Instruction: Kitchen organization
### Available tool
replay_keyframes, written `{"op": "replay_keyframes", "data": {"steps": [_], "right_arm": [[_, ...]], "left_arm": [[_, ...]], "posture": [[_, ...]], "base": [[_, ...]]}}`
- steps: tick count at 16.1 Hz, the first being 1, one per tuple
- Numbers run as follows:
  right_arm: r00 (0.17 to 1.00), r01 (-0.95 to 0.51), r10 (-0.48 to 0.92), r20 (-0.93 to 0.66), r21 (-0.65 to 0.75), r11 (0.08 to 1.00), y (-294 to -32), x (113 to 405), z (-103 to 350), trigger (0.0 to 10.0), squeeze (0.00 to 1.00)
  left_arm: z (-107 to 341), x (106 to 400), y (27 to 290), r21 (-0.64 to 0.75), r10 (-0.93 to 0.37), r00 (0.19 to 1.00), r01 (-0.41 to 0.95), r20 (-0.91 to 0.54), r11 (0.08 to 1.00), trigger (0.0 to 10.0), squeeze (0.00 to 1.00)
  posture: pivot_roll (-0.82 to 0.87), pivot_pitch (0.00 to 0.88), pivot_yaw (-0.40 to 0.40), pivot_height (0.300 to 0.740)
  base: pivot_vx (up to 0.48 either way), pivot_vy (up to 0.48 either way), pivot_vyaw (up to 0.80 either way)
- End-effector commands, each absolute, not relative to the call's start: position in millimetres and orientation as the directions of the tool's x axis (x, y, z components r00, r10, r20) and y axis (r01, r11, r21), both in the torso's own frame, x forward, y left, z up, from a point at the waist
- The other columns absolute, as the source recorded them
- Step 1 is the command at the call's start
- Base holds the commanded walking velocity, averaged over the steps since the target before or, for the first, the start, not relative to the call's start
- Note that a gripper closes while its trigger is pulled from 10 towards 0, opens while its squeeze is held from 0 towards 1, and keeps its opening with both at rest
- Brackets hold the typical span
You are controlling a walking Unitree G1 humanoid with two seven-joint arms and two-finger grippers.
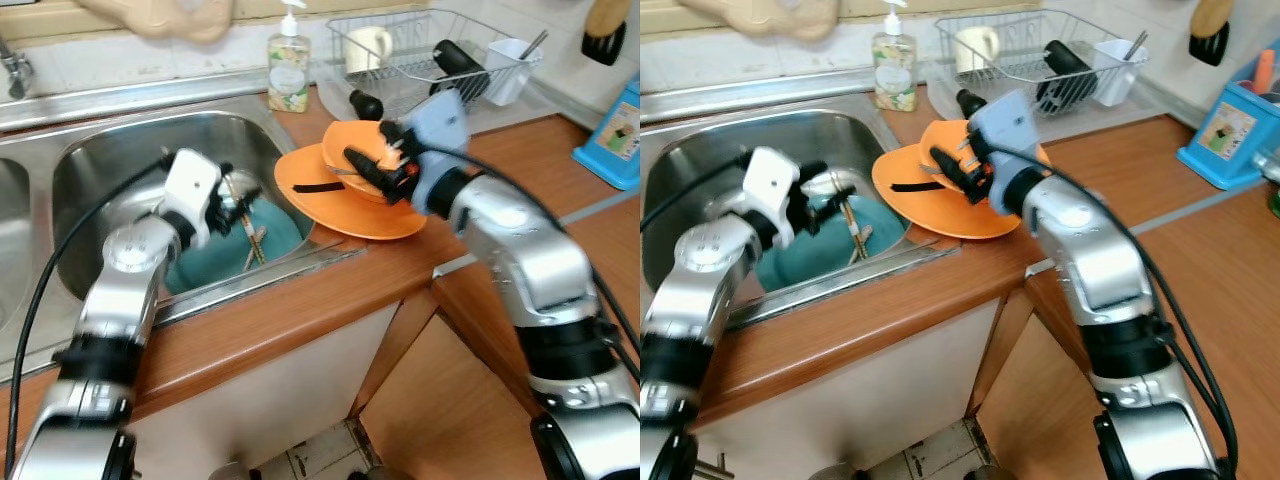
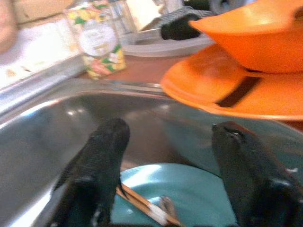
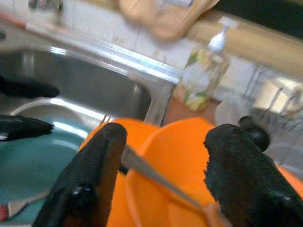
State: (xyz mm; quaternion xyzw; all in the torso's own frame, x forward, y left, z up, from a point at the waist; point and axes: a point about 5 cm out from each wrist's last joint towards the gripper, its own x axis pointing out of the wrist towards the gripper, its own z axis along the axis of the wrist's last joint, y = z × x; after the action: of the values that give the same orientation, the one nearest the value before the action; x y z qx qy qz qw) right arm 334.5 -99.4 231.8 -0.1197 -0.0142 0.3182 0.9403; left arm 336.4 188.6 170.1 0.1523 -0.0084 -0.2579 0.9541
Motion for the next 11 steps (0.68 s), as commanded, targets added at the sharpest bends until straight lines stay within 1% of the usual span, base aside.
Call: {"op": "replay_keyframes", "data": {"steps": [1, 2, 3, 4, 5, 7, 8, 10, 11], "right_arm": [[0.789, -0.6, 0.613, -0.05, -0.277, 0.75, -94, 339, 235, 10.0, 1.0], [0.787, -0.602, 0.615, -0.052, -0.28, 0.748, -94, 339, 235, 10.0, 1.0], [0.778, -0.614, 0.626, -0.054, -0.277, 0.739, -91, 339, 234, 10.0, 0.79], [0.765, -0.63, 0.641, -0.061, -0.277, 0.725, -87, 340, 233, 10.0, 0.0], [0.743, -0.656, 0.664, -0.085, -0.288, 0.697, -78, 342, 229, 10.0, 0.0], [0.741, -0.658, 0.665, -0.089, -0.29, 0.695, -77, 342, 228, 10.0, 0.0], [0.745, -0.655, 0.659, -0.101, -0.296, 0.695, -74, 344, 224, 10.0, 0.0], [0.792, -0.604, 0.599, -0.117, -0.291, 0.742, -73, 351, 217, 10.0, 0.0], [0.802, -0.592, 0.587, -0.112, -0.282, 0.755, -74, 353, 217, 10.0, 0.0]], "left_arm": [[177, 329, 182, 0.294, -0.536, 0.843, 0.525, -0.048, 0.799, 10.0, 1.0], [177, 328, 182, 0.292, -0.538, 0.841, 0.527, -0.047, 0.798, 10.0, 1.0], [177, 325, 180, 0.274, -0.55, 0.834, 0.542, -0.052, 0.795, 10.0, 1.0], [177, 319, 176, 0.241, -0.576, 0.816, 0.569, -0.05, 0.786, 10.0, 0.0], [179, 306, 167, 0.181, -0.633, 0.773, 0.63, -0.052, 0.755, 10.0, 0.0], [179, 305, 166, 0.178, -0.64, 0.766, 0.638, -0.057, 0.749, 10.0, 0.0], [179, 301, 162, 0.17, -0.66, 0.748, 0.661, -0.07, 0.731, 10.0, 0.0], [180, 303, 157, 0.171, -0.667, 0.742, 0.668, -0.071, 0.725, 10.0, 0.0], [182, 303, 157, 0.165, -0.666, 0.742, 0.668, -0.074, 0.726, 10.0, 0.0]], "posture": [[-0.15, 0.0, -0.054, 0.74], [-0.15, 0.0, -0.054, 0.74], [-0.15, 0.0, -0.056, 0.74], [-0.15, 0.0, -0.057, 0.74], [-0.15, 0.0, -0.057, 0.74], [-0.15, 0.0, -0.057, 0.74], [-0.15, 0.0, -0.054, 0.74], [-0.15, 0.0, -0.051, 0.74], [-0.15, 0.0, -0.051, 0.74]], "base": [[0.0, 0.0, 0.0], [0.0, 0.0, 0.0], [0.0, 0.0, 0.0], [0.0, 0.0, 0.0], [0.0, 0.0, 0.0], [0.0, 0.0, 0.0], [0.0, 0.0, 0.0], [0.0, 0.0, 0.0], [0.0, 0.0, 0.0]]}}
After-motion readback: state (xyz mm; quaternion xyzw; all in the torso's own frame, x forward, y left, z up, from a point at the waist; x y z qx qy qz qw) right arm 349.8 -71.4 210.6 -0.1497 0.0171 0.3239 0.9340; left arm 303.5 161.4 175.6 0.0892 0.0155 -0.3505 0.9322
